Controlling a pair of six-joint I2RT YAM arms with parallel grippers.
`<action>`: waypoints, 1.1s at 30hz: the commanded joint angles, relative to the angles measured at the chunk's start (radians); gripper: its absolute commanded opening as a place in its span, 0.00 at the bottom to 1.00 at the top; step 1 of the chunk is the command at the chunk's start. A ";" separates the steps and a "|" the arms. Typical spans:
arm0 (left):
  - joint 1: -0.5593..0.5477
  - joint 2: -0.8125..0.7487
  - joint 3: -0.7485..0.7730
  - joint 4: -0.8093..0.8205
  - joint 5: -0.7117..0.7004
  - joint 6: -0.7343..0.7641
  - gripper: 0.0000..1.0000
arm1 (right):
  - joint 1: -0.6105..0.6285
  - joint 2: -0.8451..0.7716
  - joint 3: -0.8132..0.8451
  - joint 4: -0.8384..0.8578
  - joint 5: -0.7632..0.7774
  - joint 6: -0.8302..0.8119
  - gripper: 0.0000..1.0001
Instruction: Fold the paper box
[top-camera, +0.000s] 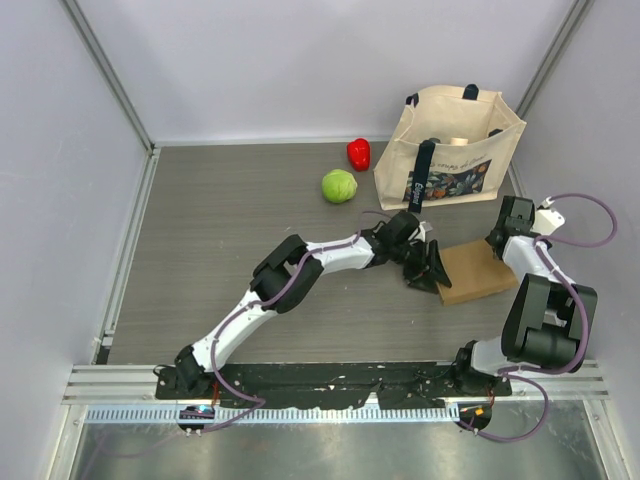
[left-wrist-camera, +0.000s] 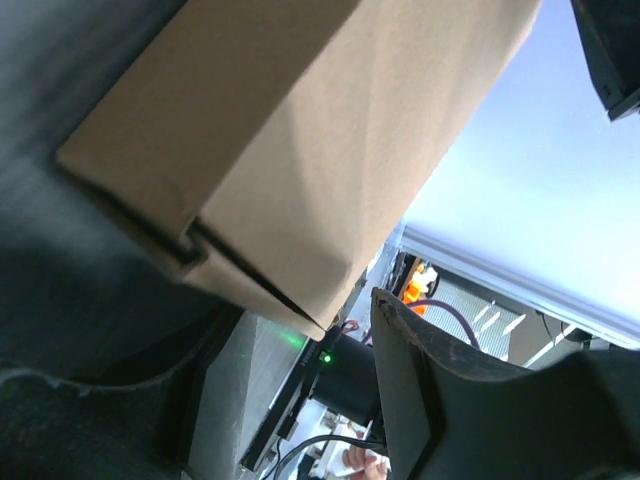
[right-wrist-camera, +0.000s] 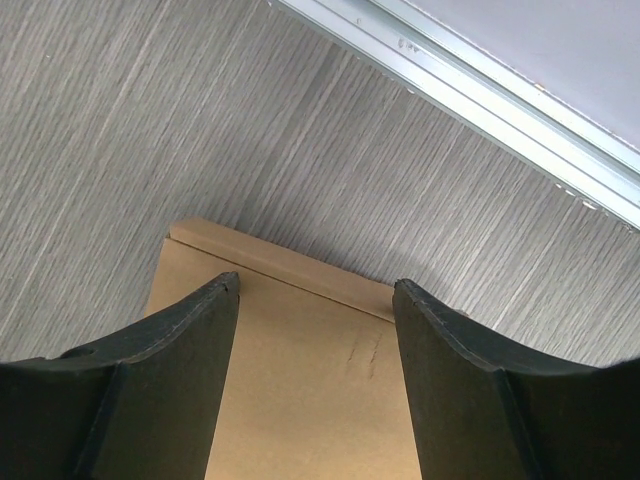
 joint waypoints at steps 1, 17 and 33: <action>-0.030 -0.022 0.022 0.056 -0.007 0.026 0.54 | 0.014 0.016 0.015 -0.062 -0.061 0.021 0.69; 0.027 -0.061 0.030 -0.024 -0.044 0.086 0.57 | 0.014 -0.066 -0.076 -0.065 -0.018 0.090 0.73; 0.053 -0.189 -0.115 -0.015 -0.059 0.112 0.76 | 0.011 -0.080 0.022 -0.112 0.129 0.066 0.81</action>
